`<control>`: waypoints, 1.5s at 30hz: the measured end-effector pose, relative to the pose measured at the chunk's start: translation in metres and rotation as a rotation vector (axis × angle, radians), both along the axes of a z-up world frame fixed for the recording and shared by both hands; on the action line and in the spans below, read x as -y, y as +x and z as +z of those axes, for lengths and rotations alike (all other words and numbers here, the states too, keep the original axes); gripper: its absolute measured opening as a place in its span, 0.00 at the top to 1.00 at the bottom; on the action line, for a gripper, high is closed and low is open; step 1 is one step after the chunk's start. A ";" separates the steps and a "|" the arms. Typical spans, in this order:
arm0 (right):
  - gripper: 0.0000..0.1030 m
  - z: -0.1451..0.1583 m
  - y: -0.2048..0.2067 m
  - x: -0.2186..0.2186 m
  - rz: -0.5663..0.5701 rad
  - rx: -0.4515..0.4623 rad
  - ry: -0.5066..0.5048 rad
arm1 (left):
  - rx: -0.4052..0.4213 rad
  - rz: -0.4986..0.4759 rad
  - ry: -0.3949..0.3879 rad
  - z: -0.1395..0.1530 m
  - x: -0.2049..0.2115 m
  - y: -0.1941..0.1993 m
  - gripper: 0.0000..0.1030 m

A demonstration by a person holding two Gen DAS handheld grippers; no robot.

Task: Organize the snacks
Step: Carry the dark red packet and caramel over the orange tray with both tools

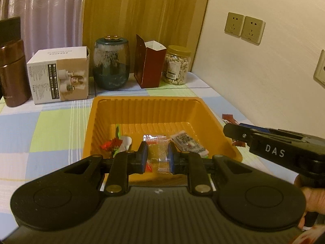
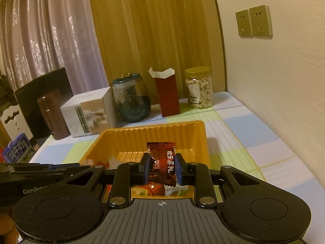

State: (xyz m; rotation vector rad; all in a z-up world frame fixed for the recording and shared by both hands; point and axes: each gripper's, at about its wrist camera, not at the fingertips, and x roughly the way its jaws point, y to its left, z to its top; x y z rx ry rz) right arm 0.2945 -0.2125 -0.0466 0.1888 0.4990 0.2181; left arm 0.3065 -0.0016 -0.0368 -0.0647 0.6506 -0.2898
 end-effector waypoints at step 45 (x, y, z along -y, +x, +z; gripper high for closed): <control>0.75 -0.026 0.082 -0.018 0.006 -0.074 0.002 | -0.024 0.045 -0.033 -0.029 -0.013 0.081 0.57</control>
